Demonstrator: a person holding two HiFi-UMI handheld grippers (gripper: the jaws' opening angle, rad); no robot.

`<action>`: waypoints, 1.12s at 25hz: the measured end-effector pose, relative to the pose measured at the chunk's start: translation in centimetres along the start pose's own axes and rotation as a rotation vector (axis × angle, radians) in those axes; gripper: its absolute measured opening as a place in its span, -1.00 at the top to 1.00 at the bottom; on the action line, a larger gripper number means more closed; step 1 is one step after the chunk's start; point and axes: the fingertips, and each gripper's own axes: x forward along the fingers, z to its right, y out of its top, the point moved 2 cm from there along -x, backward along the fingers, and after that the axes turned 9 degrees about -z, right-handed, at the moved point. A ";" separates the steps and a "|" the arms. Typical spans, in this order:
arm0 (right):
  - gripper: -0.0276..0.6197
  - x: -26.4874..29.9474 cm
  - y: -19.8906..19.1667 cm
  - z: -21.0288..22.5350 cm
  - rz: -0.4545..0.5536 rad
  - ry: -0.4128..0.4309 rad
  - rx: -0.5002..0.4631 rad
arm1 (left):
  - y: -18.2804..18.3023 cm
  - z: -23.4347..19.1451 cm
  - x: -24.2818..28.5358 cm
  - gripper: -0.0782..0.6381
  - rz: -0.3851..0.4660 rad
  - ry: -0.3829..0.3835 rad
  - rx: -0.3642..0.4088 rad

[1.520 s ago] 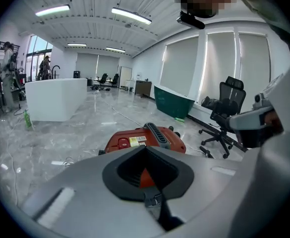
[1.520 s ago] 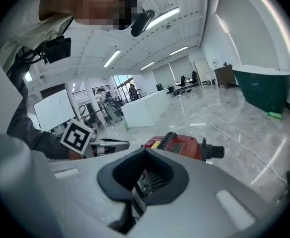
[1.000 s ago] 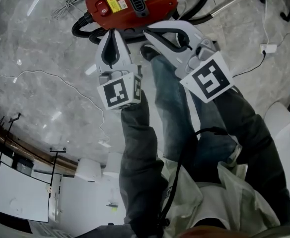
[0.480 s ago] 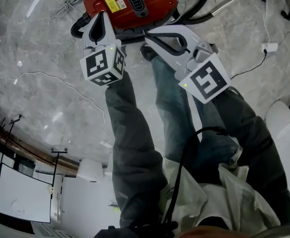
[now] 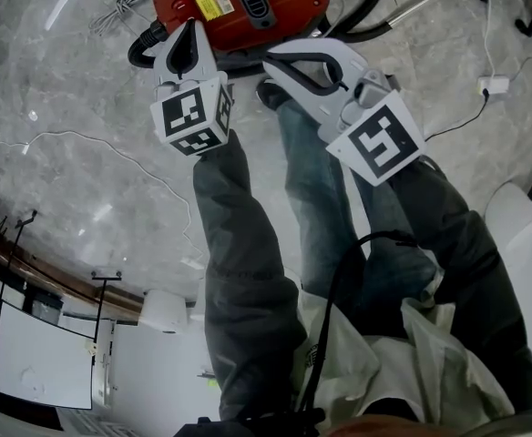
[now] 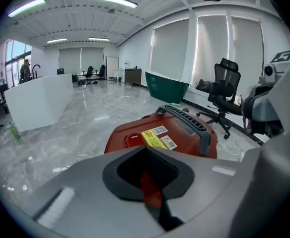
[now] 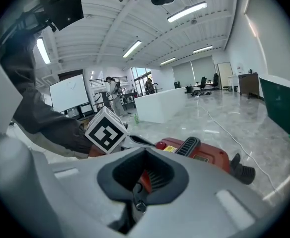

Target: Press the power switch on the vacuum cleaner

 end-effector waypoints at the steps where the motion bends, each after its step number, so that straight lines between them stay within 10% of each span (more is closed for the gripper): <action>1: 0.91 0.1 0.1 0.0 0.001 0.001 0.001 | 0.0 0.0 0.0 0.78 0.004 0.000 -0.003; 28: 0.91 1.5 -0.2 1.1 -0.033 -0.001 0.040 | 2.6 -1.3 1.2 0.78 0.014 0.003 0.098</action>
